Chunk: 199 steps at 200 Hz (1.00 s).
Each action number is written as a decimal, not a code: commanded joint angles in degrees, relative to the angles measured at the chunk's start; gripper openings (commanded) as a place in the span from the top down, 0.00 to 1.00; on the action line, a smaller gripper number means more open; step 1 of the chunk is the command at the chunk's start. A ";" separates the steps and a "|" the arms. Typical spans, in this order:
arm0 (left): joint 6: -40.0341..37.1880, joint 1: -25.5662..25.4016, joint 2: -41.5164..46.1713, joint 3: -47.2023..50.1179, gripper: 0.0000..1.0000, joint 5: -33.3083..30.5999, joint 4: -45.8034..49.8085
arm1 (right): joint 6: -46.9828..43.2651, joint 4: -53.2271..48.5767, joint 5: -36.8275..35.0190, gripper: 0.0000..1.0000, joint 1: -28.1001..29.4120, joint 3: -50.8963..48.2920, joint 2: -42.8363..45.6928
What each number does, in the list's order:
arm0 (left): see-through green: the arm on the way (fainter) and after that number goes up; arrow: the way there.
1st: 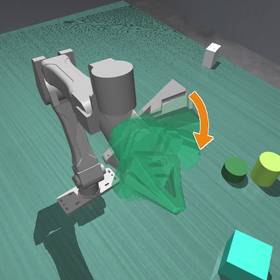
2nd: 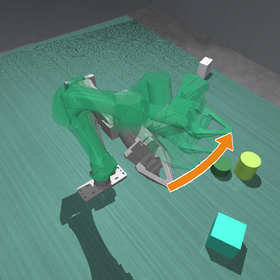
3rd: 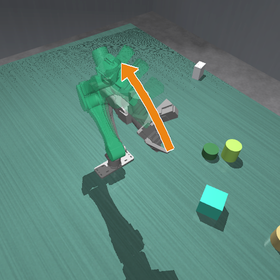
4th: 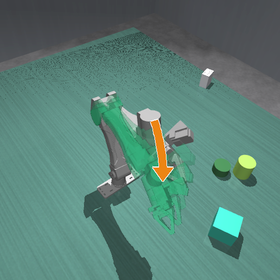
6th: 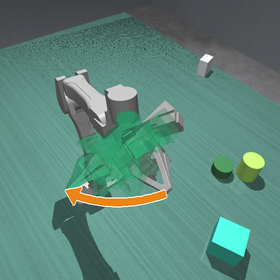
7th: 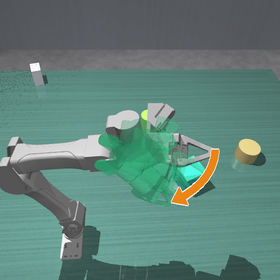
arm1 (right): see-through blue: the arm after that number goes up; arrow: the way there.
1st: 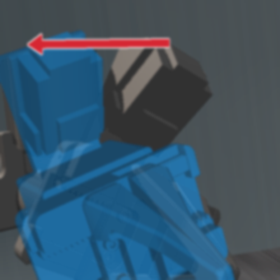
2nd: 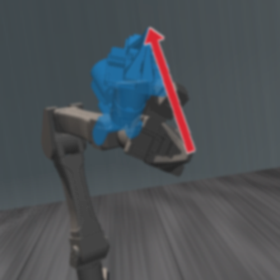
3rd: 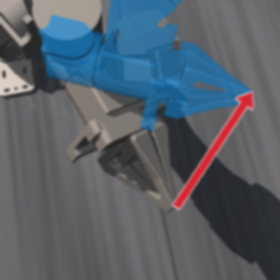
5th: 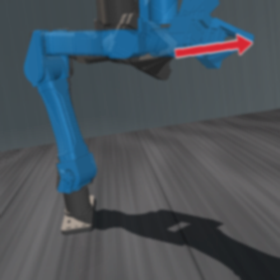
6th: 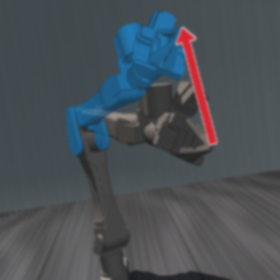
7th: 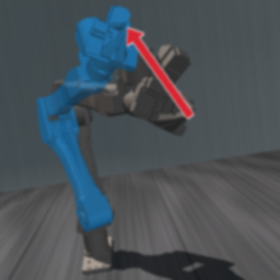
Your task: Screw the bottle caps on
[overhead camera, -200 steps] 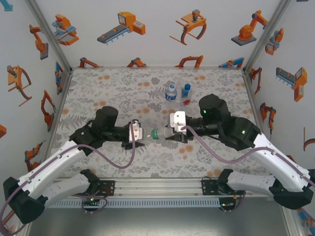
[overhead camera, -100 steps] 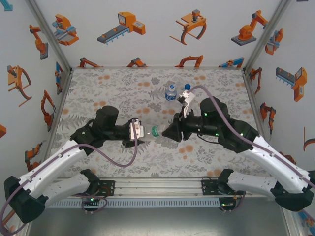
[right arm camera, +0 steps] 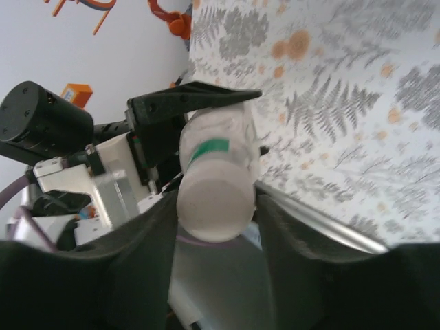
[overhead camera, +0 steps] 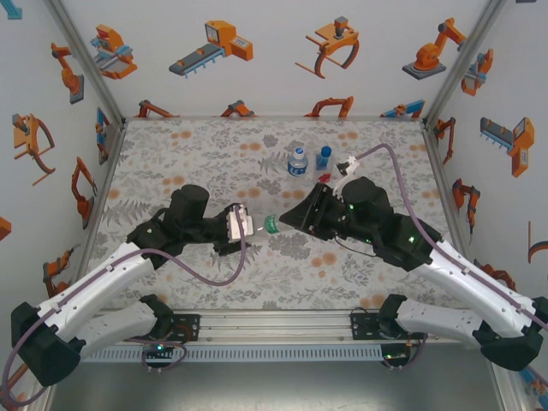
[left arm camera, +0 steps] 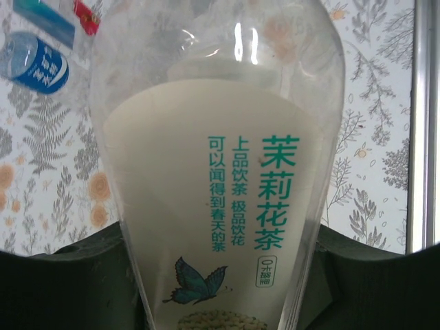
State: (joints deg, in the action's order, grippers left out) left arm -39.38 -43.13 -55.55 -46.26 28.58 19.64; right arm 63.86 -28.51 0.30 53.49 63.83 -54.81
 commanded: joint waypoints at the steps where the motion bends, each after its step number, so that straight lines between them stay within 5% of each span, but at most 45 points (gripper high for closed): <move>1: -0.61 -0.52 0.44 -1.46 1.00 4.41 -2.20 | -11.99 0.39 -4.16 0.41 -0.24 3.73 2.19; 38: -1.98 -0.55 0.17 -1.99 1.00 7.37 -0.70 | -41.48 1.34 2.72 0.37 -0.24 7.23 4.32; 99: -2.42 -0.54 0.67 -3.20 1.00 12.65 2.04 | -84.20 -7.86 28.86 0.37 -0.26 13.36 1.82; 199: -2.89 -0.54 0.89 -3.84 1.00 13.50 3.83 | -86.41 -6.59 29.82 0.49 -0.15 11.49 -2.07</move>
State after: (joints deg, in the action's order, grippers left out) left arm -40.88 -43.48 -55.51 -48.01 39.92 22.28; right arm -21.17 -35.35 29.36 53.39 75.90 -56.88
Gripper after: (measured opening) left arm 0.549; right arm 0.511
